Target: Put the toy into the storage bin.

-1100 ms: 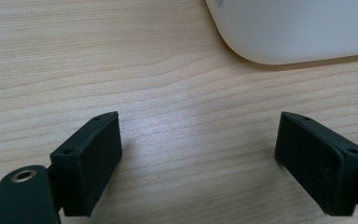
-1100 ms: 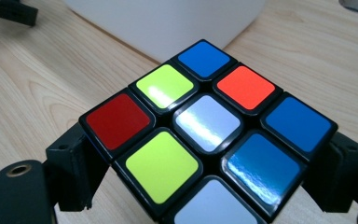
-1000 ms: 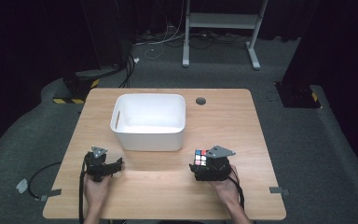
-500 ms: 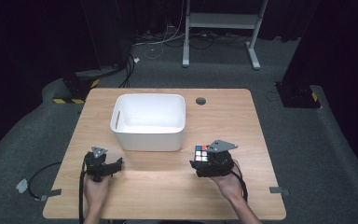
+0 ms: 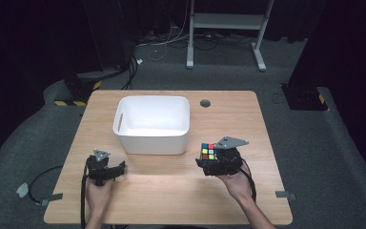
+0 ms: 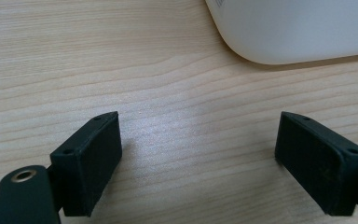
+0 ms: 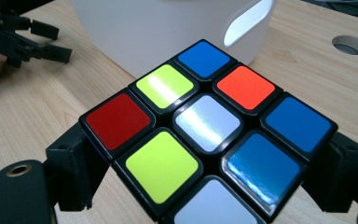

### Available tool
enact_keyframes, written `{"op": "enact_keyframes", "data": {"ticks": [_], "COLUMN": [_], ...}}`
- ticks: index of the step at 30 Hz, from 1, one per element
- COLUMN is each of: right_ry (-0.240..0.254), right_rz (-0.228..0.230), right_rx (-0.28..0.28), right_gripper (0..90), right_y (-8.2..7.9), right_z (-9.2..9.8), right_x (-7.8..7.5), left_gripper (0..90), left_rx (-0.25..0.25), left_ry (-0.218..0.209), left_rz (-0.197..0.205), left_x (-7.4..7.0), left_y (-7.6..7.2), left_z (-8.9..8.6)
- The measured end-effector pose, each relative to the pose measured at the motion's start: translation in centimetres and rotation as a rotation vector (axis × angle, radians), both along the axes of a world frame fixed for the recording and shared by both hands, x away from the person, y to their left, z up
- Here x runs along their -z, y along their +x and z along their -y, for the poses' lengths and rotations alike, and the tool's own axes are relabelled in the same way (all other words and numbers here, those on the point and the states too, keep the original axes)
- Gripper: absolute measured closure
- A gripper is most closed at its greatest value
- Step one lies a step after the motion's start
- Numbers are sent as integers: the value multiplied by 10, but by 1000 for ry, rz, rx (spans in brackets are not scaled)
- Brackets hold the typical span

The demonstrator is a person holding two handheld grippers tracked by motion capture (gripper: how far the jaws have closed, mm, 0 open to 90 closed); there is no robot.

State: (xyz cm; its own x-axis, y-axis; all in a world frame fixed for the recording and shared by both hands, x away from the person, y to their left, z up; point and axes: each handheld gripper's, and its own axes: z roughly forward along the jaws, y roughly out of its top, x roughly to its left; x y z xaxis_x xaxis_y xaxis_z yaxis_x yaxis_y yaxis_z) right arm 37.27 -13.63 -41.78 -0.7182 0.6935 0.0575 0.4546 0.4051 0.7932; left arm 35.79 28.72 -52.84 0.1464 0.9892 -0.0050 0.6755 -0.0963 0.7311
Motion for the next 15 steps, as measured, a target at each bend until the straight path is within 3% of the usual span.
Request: {"op": "enact_keyframes", "data": {"ticks": [15], "right_ry": [53], "right_rz": [3], "right_rx": [-38], "right_gripper": [140], "right_y": [11], "right_z": [-2], "right_x": [-31], "left_gripper": [148], "left_rx": [0], "left_ry": [2], "left_rz": [-2], "left_x": [0], "left_y": [0], "left_z": [0]}}
